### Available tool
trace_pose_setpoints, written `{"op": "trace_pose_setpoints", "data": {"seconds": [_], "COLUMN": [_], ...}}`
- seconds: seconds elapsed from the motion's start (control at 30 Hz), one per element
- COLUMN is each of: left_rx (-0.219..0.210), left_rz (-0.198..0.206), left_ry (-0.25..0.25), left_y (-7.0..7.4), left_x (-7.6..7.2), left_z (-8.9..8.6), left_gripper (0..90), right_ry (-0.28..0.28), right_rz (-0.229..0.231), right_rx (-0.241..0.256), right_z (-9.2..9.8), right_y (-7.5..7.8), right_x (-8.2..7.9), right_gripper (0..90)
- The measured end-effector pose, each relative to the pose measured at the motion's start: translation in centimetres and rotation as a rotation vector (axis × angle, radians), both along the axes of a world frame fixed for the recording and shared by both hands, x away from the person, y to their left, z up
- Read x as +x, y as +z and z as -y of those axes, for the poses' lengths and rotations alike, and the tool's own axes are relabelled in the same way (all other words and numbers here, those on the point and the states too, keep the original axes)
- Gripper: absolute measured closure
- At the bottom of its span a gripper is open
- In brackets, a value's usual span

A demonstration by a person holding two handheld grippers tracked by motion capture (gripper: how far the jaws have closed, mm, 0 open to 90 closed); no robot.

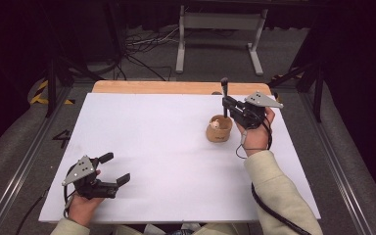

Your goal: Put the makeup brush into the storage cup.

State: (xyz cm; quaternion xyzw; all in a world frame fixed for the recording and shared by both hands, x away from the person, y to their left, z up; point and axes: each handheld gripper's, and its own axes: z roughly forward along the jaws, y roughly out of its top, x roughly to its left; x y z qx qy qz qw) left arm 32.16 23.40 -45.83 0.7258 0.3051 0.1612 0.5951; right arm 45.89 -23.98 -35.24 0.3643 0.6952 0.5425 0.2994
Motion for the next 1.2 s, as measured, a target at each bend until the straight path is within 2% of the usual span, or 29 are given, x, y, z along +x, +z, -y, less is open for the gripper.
{"op": "trace_pose_setpoints", "data": {"seconds": [0.37, 1.2], "left_rx": [-0.002, -0.003], "left_rz": [-0.001, -0.003], "left_ry": [-0.001, -0.003], "left_y": [0.0, 0.0], "left_x": [0.0, 0.0], "left_z": [0.0, 0.0], "left_gripper": [0.9, 0.9], "right_ry": [0.004, 0.007], "right_rz": [-0.035, -0.077], "right_rx": [-0.018, -0.021], "right_z": [-0.1, 0.6], "right_y": [-2.3, -5.1], "right_x": [0.3, 0.0], "right_gripper": [79.3, 79.1]}}
